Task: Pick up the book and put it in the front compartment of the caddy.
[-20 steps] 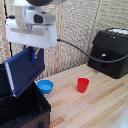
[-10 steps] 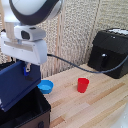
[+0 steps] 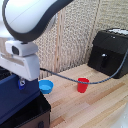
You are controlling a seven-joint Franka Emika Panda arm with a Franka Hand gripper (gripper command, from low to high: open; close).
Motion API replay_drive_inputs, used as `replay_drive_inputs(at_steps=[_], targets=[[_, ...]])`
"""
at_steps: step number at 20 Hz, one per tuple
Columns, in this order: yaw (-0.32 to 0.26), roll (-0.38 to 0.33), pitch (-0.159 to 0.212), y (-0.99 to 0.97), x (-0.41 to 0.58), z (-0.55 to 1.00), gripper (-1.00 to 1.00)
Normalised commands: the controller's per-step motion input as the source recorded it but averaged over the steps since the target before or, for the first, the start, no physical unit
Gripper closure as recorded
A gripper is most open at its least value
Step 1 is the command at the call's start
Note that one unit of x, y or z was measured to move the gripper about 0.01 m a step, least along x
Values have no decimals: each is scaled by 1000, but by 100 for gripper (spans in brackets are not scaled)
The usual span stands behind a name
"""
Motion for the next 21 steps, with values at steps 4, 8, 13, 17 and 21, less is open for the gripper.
replay_drive_inputs(at_steps=[4, 8, 13, 17, 21], targets=[[-85, 18, -51, 74, 102, -6, 100], [-5, 77, -39, -342, 456, 0, 100], [-5, 40, -3, -107, 235, 0, -100], [-16, 59, -8, -199, 173, 126, -100], [81, 81, -16, -483, 225, 219, -100]])
